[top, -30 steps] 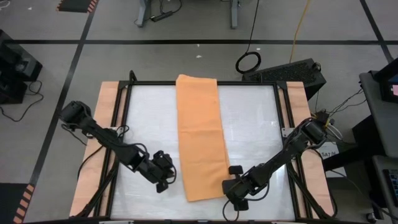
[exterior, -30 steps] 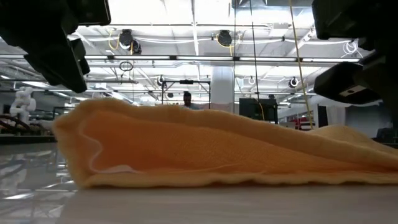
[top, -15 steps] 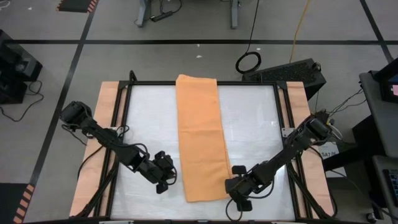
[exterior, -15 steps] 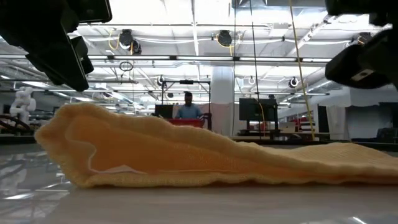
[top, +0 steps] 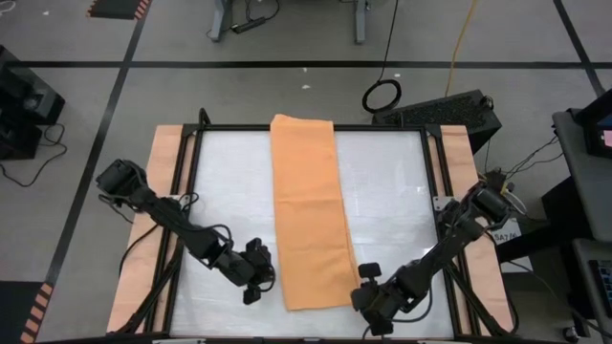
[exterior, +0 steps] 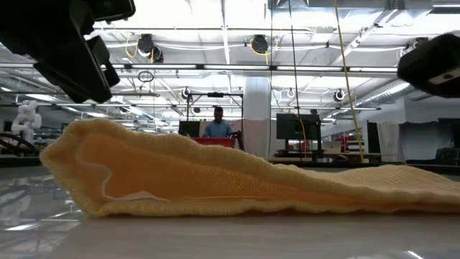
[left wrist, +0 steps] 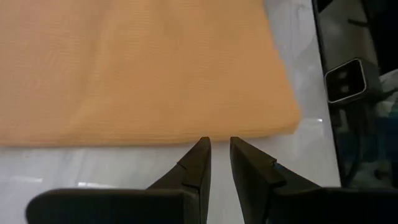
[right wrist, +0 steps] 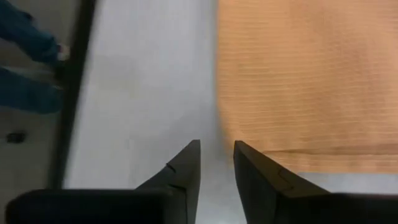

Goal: Roll towel into tight, uniform cylinder
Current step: Roll the yellow towel

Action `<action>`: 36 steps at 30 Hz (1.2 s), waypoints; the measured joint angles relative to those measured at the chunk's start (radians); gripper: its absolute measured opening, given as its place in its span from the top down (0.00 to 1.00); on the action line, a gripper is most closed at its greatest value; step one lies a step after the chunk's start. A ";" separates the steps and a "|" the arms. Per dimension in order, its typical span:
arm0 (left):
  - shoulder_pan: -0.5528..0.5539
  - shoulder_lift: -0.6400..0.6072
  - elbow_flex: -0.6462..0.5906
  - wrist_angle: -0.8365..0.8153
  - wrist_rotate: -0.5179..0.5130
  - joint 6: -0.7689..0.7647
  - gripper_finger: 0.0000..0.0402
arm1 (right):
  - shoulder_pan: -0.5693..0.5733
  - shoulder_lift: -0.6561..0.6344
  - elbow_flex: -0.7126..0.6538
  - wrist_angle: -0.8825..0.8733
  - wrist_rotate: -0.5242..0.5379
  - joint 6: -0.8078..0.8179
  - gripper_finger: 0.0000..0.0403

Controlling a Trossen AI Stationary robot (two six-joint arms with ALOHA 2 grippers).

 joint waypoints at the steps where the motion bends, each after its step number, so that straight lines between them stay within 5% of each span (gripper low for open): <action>1: 0.000 0.007 0.000 0.006 0.000 0.006 0.84 | -0.005 0.006 0.000 0.002 0.012 0.000 0.80; 20: 0.001 0.017 0.000 0.051 0.004 0.013 0.84 | -0.025 0.007 -0.046 0.056 -0.011 -0.050 0.82; 27: 0.001 0.017 0.000 0.069 0.005 0.036 0.84 | -0.048 0.009 -0.045 0.055 -0.013 -0.075 0.98; 36: 0.001 0.017 0.000 0.059 0.024 0.036 0.84 | -0.048 -0.028 0.013 -0.052 -0.033 -0.080 1.00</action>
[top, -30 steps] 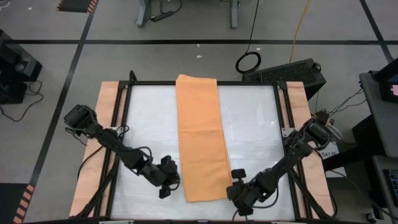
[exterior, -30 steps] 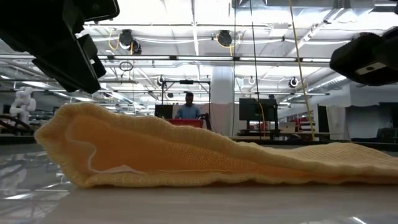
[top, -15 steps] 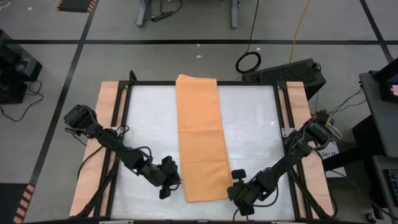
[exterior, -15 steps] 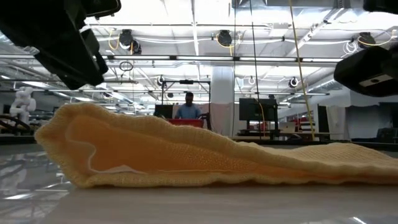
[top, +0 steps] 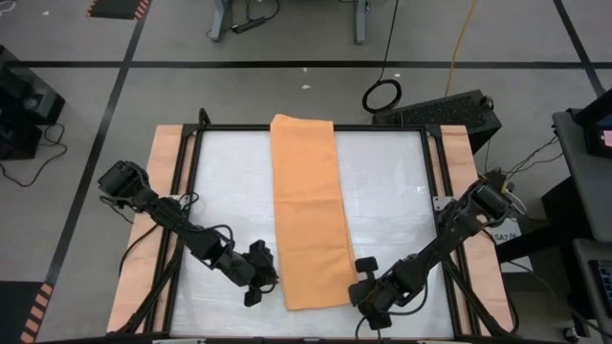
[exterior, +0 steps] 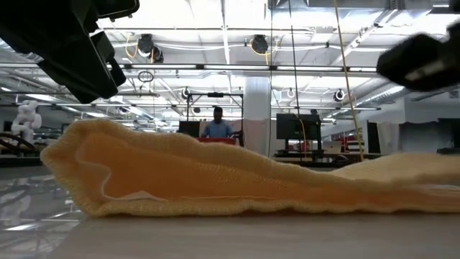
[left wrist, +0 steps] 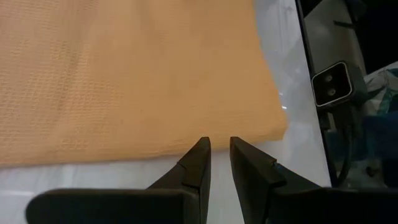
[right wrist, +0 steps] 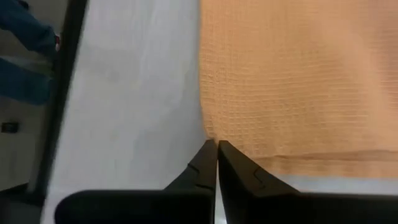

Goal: Roll towel into tight, uniform cylinder
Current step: Roll the yellow towel

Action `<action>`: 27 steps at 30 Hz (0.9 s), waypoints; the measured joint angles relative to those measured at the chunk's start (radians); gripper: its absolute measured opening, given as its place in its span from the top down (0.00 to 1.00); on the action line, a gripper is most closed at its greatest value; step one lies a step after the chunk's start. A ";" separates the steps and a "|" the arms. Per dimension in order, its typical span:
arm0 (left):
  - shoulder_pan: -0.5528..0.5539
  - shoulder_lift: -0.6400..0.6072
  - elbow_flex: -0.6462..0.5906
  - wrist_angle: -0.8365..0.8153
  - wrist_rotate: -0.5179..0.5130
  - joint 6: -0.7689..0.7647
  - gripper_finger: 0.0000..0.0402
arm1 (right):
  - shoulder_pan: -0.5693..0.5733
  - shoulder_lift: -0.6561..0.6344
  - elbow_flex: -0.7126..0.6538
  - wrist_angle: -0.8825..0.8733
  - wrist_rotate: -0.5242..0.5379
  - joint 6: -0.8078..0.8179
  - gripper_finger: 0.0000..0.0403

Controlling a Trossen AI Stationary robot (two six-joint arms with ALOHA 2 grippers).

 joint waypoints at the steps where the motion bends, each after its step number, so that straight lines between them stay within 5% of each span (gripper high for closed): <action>1: 0.000 0.000 0.000 -0.003 0.000 0.000 0.84 | 0.001 -0.008 0.009 -0.016 0.000 0.004 1.00; 16: 0.000 0.000 0.000 -0.056 0.011 -0.001 0.84 | 0.013 0.087 -0.002 -0.031 0.008 0.034 0.99; 27: -0.016 0.000 0.000 -0.070 0.036 0.003 0.84 | 0.008 0.018 0.009 -0.125 -0.006 0.117 0.75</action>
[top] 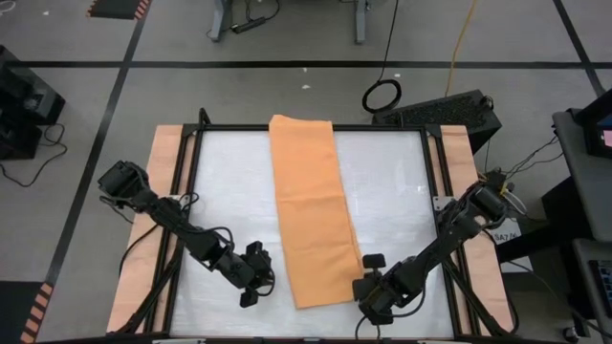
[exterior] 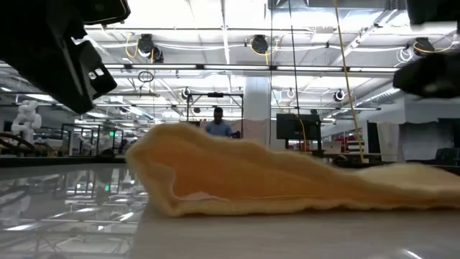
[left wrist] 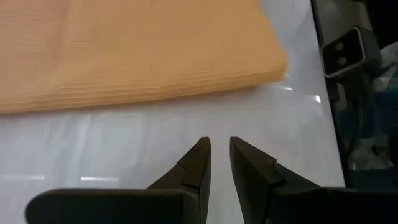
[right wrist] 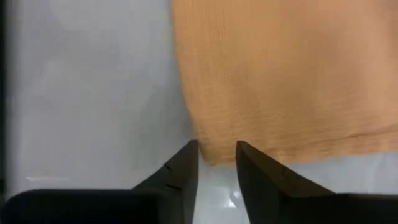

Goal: Roll towel into tight, uniform cylinder
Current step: Roll the yellow towel

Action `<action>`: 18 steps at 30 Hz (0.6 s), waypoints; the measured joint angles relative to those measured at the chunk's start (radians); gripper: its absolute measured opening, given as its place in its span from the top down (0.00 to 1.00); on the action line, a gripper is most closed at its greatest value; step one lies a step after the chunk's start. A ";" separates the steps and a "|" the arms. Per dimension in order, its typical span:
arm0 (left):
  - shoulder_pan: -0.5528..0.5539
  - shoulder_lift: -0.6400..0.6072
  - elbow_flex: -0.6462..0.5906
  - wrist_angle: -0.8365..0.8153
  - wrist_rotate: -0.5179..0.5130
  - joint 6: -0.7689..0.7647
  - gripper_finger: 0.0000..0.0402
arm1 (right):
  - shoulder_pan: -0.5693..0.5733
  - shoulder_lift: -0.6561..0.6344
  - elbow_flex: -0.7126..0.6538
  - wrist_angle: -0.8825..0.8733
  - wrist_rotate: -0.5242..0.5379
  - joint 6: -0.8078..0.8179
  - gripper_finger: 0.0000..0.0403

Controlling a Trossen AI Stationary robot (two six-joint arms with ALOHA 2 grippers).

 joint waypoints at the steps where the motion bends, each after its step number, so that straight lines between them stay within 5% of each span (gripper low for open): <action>1: -0.004 0.000 0.000 0.001 0.002 0.004 0.84 | 0.000 -0.018 0.004 -0.002 0.001 -0.001 0.73; 8: -0.032 0.000 0.000 0.021 0.004 0.005 0.84 | 0.001 -0.112 0.005 -0.030 0.007 -0.024 0.67; 18: -0.067 0.000 0.007 0.075 -0.009 0.041 0.84 | 0.049 -0.121 -0.016 -0.024 0.009 -0.101 0.75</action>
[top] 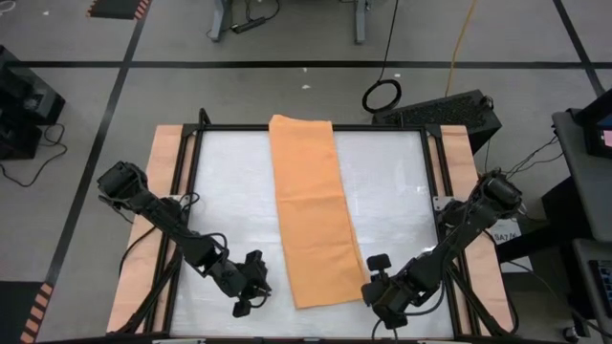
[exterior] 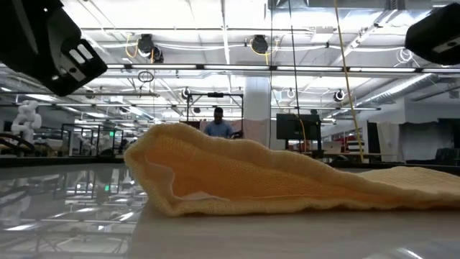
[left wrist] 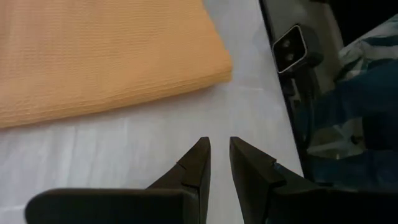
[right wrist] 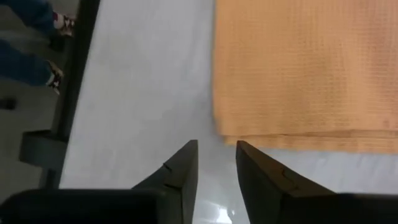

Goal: Roll towel into tight, uniform cylinder
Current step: Roll the yellow towel

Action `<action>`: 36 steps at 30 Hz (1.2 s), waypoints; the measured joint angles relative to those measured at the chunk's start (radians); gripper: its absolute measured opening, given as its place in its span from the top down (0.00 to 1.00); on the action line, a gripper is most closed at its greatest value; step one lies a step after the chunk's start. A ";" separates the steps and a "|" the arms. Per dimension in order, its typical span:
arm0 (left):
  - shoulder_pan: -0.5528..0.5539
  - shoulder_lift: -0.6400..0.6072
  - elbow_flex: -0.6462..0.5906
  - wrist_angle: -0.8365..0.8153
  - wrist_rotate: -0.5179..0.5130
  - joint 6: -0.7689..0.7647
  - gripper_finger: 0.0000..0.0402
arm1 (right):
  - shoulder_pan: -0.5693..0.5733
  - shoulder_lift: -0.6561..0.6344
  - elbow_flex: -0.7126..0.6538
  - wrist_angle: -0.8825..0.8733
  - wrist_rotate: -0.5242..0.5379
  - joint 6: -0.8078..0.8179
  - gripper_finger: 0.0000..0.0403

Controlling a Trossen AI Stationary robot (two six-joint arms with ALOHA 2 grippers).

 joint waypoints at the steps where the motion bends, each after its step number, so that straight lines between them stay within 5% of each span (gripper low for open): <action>1: -0.002 0.000 0.009 -0.002 -0.003 0.001 0.84 | 0.003 -0.008 0.000 0.004 -0.002 0.006 0.76; 11: 0.015 0.000 0.135 -0.005 -0.076 0.153 0.84 | 0.000 -0.248 0.003 -0.175 0.129 0.086 0.76; 18: 0.064 0.000 0.150 -0.009 -0.158 -0.002 0.84 | 0.000 -0.387 0.003 -0.272 0.295 0.087 0.76; 24: 0.117 0.000 0.150 -0.092 -0.175 -0.553 0.84 | -0.019 -0.433 0.003 -0.314 0.309 0.197 0.76; 31: 0.122 0.000 0.150 -0.119 -0.329 -1.082 0.84 | -0.068 -0.457 0.003 -0.325 0.252 0.276 0.76; 36: 0.118 0.000 0.150 -0.280 -0.271 -1.499 0.84 | -0.116 -0.468 0.003 -0.326 0.218 0.309 0.76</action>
